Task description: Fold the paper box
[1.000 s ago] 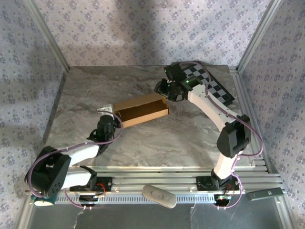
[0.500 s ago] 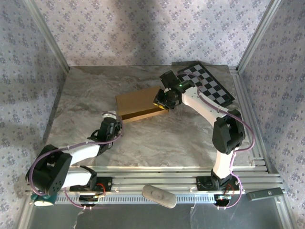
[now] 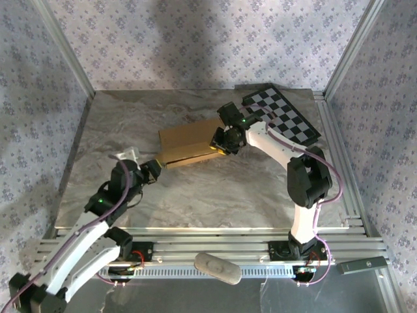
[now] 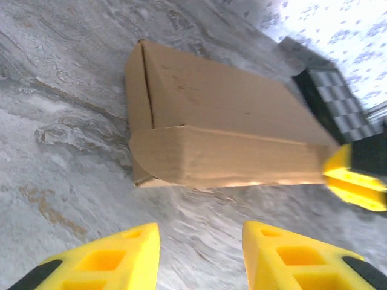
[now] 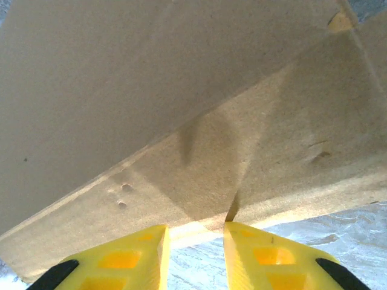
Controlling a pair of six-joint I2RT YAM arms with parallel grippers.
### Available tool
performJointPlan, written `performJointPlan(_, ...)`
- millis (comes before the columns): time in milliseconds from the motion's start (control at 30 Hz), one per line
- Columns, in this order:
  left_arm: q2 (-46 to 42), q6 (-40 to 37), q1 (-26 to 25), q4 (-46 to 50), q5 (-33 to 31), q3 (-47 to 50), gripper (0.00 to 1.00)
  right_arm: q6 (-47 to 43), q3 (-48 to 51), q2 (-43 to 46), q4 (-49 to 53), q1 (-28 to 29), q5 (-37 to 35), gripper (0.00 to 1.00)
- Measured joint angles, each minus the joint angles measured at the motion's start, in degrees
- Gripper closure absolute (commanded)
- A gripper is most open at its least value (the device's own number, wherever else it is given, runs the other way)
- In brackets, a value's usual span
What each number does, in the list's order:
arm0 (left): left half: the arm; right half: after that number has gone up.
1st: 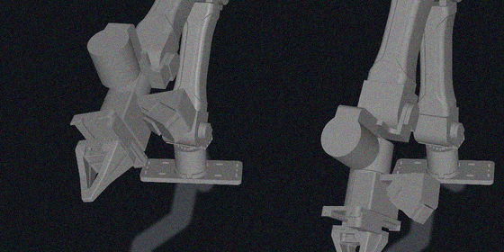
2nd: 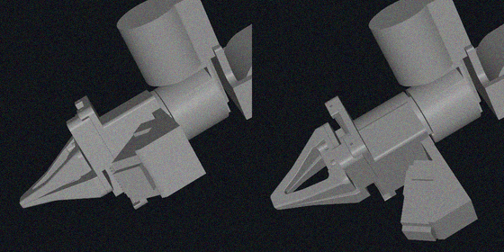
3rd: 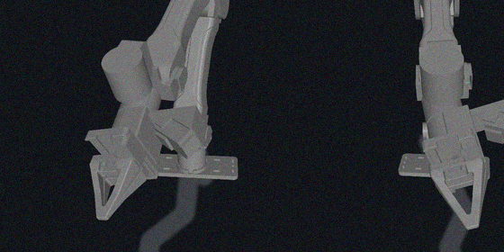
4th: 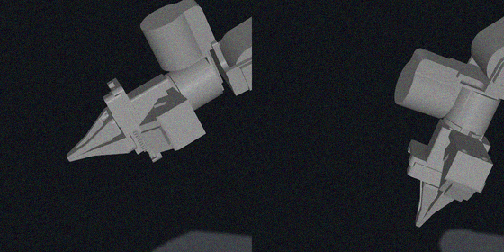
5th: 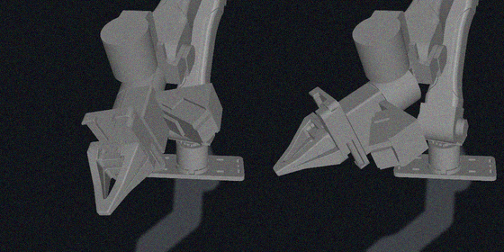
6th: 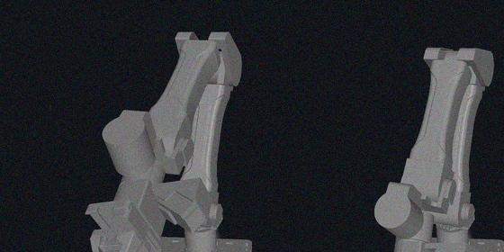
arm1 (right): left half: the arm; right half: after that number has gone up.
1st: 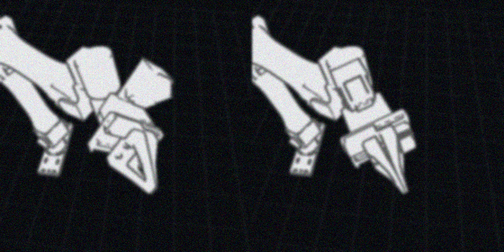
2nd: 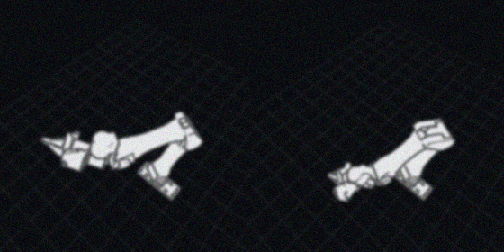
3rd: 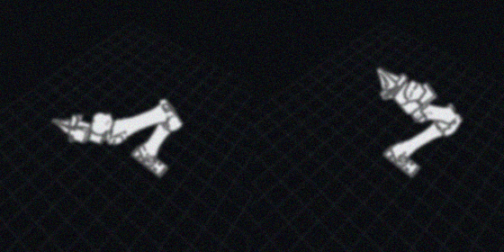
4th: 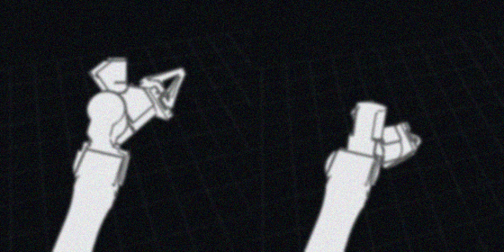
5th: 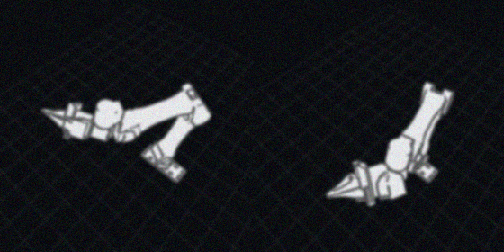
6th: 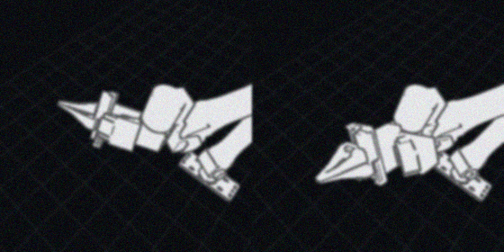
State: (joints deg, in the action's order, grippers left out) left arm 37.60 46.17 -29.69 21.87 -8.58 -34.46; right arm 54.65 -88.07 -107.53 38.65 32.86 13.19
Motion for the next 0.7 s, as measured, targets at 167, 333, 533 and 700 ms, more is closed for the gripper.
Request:
performJointPlan(167, 8.76, 2.56, 1.44, 14.95, 2.54, -17.7, 0.59, -0.17, 0.94, -0.26, -0.31, -0.55, 0.7, 0.68)
performJointPlan(333, 31.87, 1.53, 9.44, 22.4, 8.79, -37.11, 0.55, -0.76, 1.79, -0.28, -0.31, -1.25, 1.31, 0.67)
performJointPlan(533, 50.58, -0.28, 16.72, 20.83, 14.4, -40.02, 0.55, -1.57, 1.95, -0.76, -0.55, -1.4, 2.12, 0.67)
performJointPlan(700, 56.72, -1.57, 16.39, 19.43, 17.2, -40.81, 0.59, -1.73, 1.88, -1.66, -0.52, -1.38, 2.71, 0.66)
